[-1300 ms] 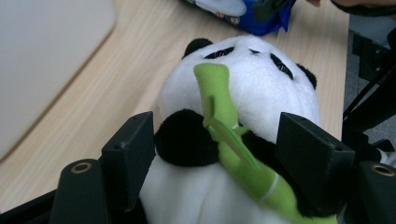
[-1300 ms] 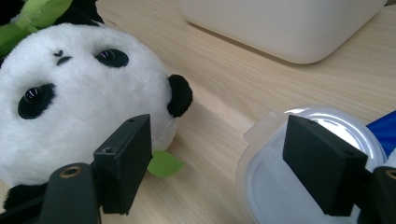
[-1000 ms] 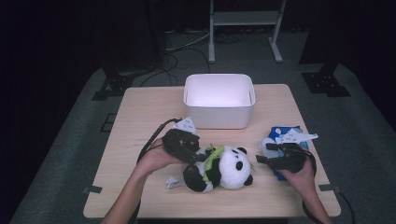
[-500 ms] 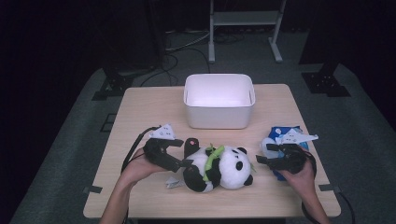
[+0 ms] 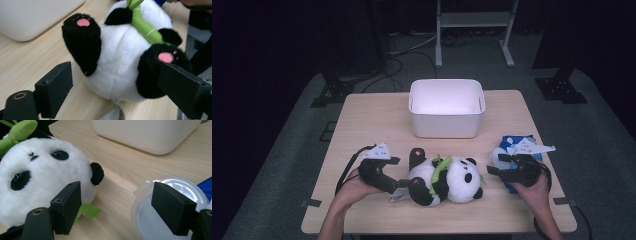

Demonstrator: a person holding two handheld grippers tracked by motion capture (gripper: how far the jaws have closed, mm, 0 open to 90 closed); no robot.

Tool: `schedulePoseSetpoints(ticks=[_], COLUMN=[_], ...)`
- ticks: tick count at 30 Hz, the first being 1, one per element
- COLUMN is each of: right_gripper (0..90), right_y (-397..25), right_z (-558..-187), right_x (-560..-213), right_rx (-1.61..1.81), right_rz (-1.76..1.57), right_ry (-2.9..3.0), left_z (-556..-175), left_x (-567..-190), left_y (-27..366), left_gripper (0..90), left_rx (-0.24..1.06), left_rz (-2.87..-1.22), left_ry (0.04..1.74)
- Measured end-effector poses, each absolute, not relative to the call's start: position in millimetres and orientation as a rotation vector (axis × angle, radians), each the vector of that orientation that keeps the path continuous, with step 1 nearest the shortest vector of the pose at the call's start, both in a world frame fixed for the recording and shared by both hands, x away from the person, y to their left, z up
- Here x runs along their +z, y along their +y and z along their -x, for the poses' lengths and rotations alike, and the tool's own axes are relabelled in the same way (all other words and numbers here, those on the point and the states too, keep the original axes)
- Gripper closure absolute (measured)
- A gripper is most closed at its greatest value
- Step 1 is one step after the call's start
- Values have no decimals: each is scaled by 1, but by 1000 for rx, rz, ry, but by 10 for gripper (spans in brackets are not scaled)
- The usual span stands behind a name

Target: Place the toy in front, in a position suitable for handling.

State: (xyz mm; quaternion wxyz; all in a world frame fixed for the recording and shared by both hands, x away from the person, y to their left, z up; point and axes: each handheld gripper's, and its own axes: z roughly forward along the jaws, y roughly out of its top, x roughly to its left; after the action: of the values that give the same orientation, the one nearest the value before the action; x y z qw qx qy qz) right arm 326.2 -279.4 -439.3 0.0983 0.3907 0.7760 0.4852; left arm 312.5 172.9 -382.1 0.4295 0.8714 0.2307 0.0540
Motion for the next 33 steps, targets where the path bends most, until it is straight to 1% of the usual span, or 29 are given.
schedulePoseSetpoints(ticks=[6,9,15,24,29,33], right_gripper=[228,228,229,236,251,305], right_y=[-279,-282,-299,-326,-322,-319], right_z=[-328,-329,-337,-357,-371,-382], right_x=[-435,-427,-407,-399,-400,-402], right_rx=[1444,1421,1334,1169,1051,974], right_rz=[-1140,-1125,-1147,-1251,-1286,-1314], right_ry=[2307,2313,2337,2365,2399,2418], left_z=[-310,-310,-312,-315,-316,-317], left_x=[-387,-391,-393,-395,-395,-396], left_y=[178,178,178,177,175,176], left_gripper=[103,101,99,98,98,98], left_rx=[129,126,120,113,110,103], left_rz=[-2171,-2180,-2175,-2175,-2171,-2163], left_ry=[580,580,581,574,565,563])
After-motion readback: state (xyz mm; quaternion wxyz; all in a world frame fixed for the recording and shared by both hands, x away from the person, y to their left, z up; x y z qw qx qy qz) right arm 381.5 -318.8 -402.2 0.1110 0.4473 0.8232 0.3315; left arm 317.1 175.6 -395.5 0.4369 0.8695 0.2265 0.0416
